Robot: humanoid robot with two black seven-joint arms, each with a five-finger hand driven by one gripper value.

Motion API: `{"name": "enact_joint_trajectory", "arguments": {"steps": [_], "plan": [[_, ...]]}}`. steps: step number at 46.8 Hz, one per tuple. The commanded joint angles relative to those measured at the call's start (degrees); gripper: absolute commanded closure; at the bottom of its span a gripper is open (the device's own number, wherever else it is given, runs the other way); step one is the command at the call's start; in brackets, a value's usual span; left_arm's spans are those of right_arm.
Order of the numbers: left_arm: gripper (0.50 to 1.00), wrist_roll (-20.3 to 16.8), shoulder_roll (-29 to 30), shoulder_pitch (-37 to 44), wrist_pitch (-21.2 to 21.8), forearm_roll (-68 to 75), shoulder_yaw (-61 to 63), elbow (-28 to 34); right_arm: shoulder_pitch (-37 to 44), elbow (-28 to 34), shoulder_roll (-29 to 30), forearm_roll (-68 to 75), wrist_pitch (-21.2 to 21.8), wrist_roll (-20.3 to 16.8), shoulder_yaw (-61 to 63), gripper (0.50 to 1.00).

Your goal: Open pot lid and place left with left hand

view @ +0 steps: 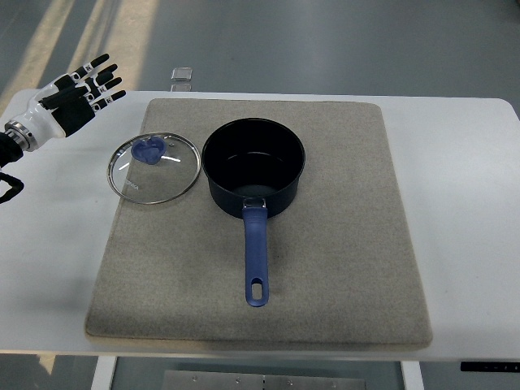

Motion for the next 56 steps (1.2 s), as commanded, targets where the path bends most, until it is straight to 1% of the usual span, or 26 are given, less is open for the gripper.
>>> {"name": "enact_joint_trajectory", "arguments": {"steps": [1,5,8,40,48,51,56], "plan": [[0.506,2.8,-0.58,0.04,0.03,-0.25,-2.16,0.46,0.0,-0.01,0.0,0.0,0.0,0.0,0.0,0.585],[0.506,4.91,-1.02,-0.05,0.03,-1.74,-3.39,0.55,0.0,-0.01,0.0,0.0,0.0,0.0,0.0,0.585],[0.506,5.44,-1.2,-0.14,0.03,-2.88,-3.48,0.55,0.0,-0.01,0.0,0.0,0.0,0.0,-0.09,0.585],[0.506,5.44,-3.39,-1.55,0.03,-3.24,-3.57,0.55,0.0,-0.01,0.0,0.0,0.0,0.0,0.0,0.585],[0.506,5.35,-4.71,-1.63,0.03,-3.24,-3.57,0.55,0.0,-0.01,0.0,0.0,0.0,0.0,0.0,0.585],[0.506,5.27,-6.03,-1.81,0.03,-3.32,-3.65,0.55,0.0,-0.01,0.0,0.0,0.0,0.0,0.0,0.585],[0.506,4.56,-7.09,-2.51,0.03,-3.41,-3.74,0.64,0.0,-0.01,0.0,0.0,0.0,0.0,0.0,0.585]]}}
